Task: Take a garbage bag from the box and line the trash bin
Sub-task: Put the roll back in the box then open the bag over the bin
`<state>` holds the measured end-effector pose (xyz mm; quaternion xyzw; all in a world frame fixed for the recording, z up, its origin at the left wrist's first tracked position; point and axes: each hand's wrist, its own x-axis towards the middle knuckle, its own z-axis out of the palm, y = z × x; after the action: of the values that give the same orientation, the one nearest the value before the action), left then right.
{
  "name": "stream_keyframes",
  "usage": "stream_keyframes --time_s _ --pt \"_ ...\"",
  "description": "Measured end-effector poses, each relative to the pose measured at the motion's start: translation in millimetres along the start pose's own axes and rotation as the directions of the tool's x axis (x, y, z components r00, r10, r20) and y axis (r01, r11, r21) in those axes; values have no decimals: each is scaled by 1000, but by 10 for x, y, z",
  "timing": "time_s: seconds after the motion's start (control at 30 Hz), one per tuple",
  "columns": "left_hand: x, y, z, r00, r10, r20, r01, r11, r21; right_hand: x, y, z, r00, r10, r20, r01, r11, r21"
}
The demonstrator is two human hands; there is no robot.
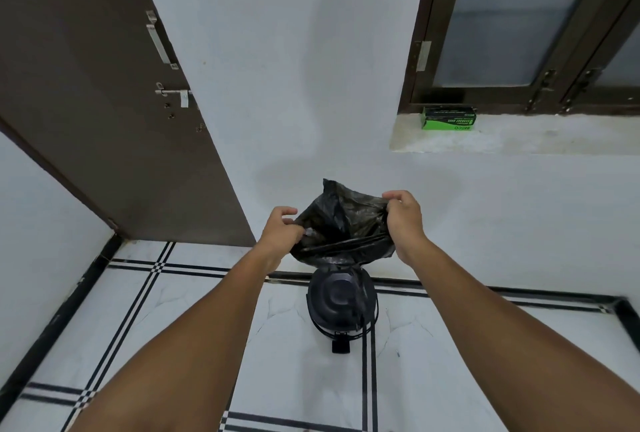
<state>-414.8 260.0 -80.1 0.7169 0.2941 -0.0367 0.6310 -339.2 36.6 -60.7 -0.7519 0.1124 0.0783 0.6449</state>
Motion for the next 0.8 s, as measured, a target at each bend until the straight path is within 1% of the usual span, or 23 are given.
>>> stream_keyframes --time_s 0.1,0.17,0.2,0.23,0.27,0.3,0.33,0.37,0.4,0.43,0.5,0.6,0.67,0.7,0.8 --pt "2 24 36 993 -62 105 67 996 -51 -23 -8 63 995 26 96 -26 1000 0" --pt "36 8 51 979 -88 182 93 995 -24 -25 13 113 988 36 149 -32 999 -29" --pt "46 -5 54 972 -85 219 79 996 39 -29 27 136 983 31 179 -21 998 -54" --pt "62 -24 52 964 -61 260 24 989 145 -38 40 158 976 15 216 2 997 -79" --pt "76 -39 45 956 -33 291 -55 955 292 -51 53 178 967 -3 255 29 995 -98" --pt "82 -64 39 953 5 304 -139 897 420 -65 62 198 954 -24 298 65 989 -129" --pt "93 -93 32 960 42 278 -185 839 512 -79 70 221 939 -37 343 103 979 -178" --pt "127 -126 14 971 77 228 -196 804 562 -81 80 243 921 -40 387 143 960 -241" --pt "152 -143 -31 980 100 172 -182 797 576 -87 91 261 905 -32 424 173 939 -298" --pt "181 -161 -72 987 117 114 -162 808 567 -96 100 259 889 -21 458 197 919 -340" --pt "297 -187 -205 994 109 -6 -90 848 522 -90 127 314 877 14 481 201 898 -391" --pt "449 -258 -375 988 27 -153 45 892 449 -58 243 379 874 58 482 188 874 -447" --pt "538 -336 -415 984 -24 -178 94 912 400 -8 337 414 866 86 492 205 837 -507" --pt "586 -381 -413 984 -53 -168 112 925 363 42 396 432 866 91 492 233 796 -558" --pt "742 -522 -312 986 -121 -112 151 935 322 279 632 526 879 47 475 348 617 -706"
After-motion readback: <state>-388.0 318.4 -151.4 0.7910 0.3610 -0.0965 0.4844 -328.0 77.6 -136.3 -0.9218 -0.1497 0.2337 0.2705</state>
